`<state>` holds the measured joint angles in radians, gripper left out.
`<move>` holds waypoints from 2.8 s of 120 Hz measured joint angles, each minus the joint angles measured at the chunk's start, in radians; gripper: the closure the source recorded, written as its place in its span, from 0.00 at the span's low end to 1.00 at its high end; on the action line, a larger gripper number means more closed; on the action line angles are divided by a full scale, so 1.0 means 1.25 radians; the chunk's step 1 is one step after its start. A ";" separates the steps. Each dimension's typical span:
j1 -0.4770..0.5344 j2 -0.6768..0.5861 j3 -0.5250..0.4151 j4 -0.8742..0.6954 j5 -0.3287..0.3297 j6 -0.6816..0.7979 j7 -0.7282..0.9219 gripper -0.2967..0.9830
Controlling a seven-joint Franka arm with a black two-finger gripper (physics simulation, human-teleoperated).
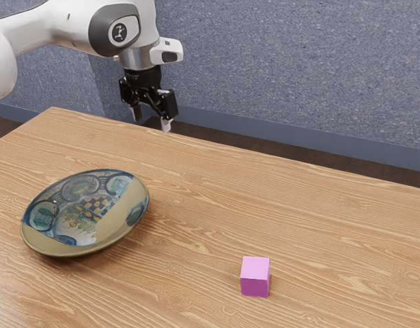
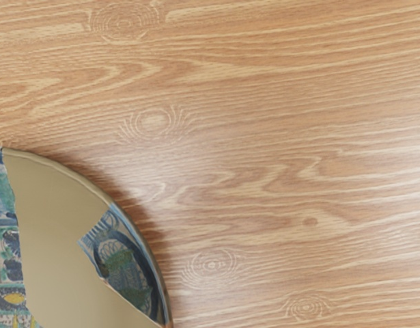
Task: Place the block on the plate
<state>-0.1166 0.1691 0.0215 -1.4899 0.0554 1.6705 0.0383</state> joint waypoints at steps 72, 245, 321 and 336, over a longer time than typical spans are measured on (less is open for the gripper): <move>-0.184 0.383 0.008 0.207 -0.109 0.132 -0.276 0.23; -0.309 0.287 -0.004 -0.216 -0.187 0.419 -0.798 0.43; -0.069 -0.048 0.005 -0.412 -0.099 0.357 -0.837 0.49; 0.052 -0.137 0.002 -0.477 -0.079 0.335 -0.842 0.49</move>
<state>-0.0516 -0.0025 0.0236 -2.0866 -0.0439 2.0896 -1.0142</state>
